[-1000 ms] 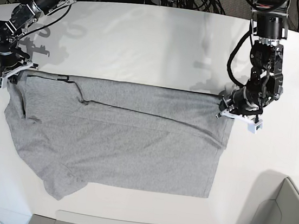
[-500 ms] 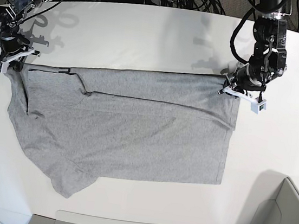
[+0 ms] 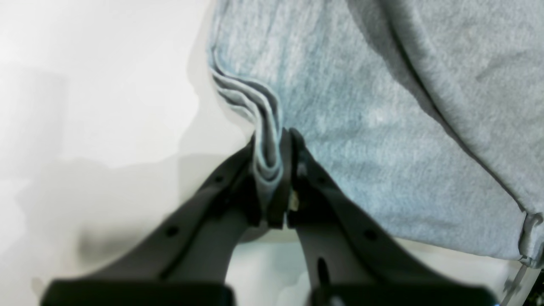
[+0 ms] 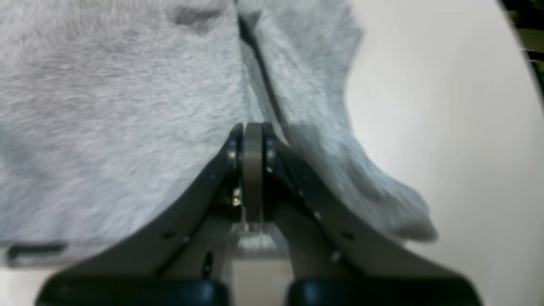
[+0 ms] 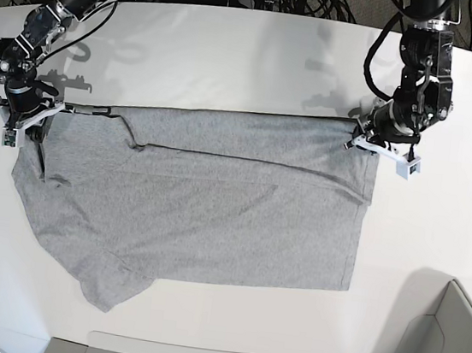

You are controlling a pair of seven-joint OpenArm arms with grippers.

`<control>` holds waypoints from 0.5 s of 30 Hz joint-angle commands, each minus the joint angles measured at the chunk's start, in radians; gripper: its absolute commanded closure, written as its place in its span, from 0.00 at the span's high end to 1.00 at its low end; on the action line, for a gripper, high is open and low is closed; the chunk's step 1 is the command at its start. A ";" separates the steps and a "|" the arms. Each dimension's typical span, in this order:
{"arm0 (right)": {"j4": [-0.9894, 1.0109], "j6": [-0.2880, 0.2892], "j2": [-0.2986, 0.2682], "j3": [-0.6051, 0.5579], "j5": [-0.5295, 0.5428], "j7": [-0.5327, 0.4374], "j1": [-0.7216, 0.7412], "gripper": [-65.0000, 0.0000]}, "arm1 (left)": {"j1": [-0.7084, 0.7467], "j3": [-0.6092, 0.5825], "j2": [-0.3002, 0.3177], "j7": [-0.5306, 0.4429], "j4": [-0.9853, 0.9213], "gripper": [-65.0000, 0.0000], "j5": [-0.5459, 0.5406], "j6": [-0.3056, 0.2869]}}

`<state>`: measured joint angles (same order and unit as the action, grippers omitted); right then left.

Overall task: Fold the T-shirt properly
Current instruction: 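Regrasp the folded edge with both grippers and drag it back toward the robot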

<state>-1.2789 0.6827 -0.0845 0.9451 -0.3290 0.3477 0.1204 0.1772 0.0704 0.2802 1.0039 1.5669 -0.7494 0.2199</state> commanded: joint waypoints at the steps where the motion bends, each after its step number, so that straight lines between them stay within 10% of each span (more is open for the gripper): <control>1: 0.029 0.015 -0.025 0.007 -0.006 -0.016 0.034 0.00 | 0.011 -0.002 0.004 0.051 -0.009 0.00 0.027 0.025; 15: 0.140 0.015 -0.079 0.183 -0.143 -0.016 -0.069 0.00 | 0.110 -0.001 0.021 0.053 -0.003 0.00 0.027 0.029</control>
<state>-1.1412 0.6823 -0.1501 1.1183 -0.3878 0.2367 0.0631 0.2508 0.0715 0.2893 0.9672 1.5837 -0.7910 0.1947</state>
